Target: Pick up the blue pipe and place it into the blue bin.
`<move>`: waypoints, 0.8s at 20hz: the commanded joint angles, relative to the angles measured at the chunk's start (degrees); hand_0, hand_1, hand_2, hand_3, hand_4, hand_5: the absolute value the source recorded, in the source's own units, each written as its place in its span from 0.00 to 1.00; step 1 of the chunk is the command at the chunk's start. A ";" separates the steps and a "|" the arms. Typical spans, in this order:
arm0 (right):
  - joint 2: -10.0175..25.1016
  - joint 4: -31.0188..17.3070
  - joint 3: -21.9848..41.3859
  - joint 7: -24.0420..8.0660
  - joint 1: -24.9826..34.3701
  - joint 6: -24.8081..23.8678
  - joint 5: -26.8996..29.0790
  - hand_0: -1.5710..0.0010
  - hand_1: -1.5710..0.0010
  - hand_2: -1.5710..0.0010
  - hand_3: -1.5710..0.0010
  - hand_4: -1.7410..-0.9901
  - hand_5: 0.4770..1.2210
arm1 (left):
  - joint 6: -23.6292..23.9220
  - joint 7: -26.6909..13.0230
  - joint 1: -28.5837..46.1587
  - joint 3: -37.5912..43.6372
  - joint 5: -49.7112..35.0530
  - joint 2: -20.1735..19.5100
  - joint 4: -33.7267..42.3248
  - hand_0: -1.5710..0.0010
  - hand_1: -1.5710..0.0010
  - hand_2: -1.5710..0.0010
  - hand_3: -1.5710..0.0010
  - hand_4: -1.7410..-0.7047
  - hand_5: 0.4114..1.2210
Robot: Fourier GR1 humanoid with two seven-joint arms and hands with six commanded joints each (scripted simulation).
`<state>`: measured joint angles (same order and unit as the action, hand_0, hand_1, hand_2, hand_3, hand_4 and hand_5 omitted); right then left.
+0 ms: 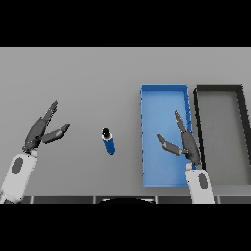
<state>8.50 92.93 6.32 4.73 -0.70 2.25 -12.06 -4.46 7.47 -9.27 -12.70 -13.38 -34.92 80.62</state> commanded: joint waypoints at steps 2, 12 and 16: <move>0.01 0.20 0.36 -1.11 -0.19 -0.15 -0.61 1.00 1.00 1.00 1.00 0.74 0.15 | -1.77 1.30 1.26 -0.64 -0.24 -0.51 0.80 1.00 1.00 1.00 1.00 0.75 0.22; -0.50 1.23 -0.28 -2.37 0.74 0.52 1.59 1.00 1.00 1.00 1.00 0.68 0.13 | -9.50 -7.96 5.62 -10.45 0.79 -3.81 14.94 1.00 1.00 1.00 1.00 0.67 0.09; 0.12 1.82 -0.21 -2.50 0.21 0.99 1.48 1.00 1.00 1.00 1.00 0.70 0.13 | -9.82 -7.58 5.18 -14.82 4.95 -0.69 15.00 1.00 1.00 1.00 1.00 0.62 0.07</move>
<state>8.61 94.75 6.12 2.19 -0.50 3.26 -10.59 -14.26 -0.20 -4.11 -27.53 -8.43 -35.57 95.62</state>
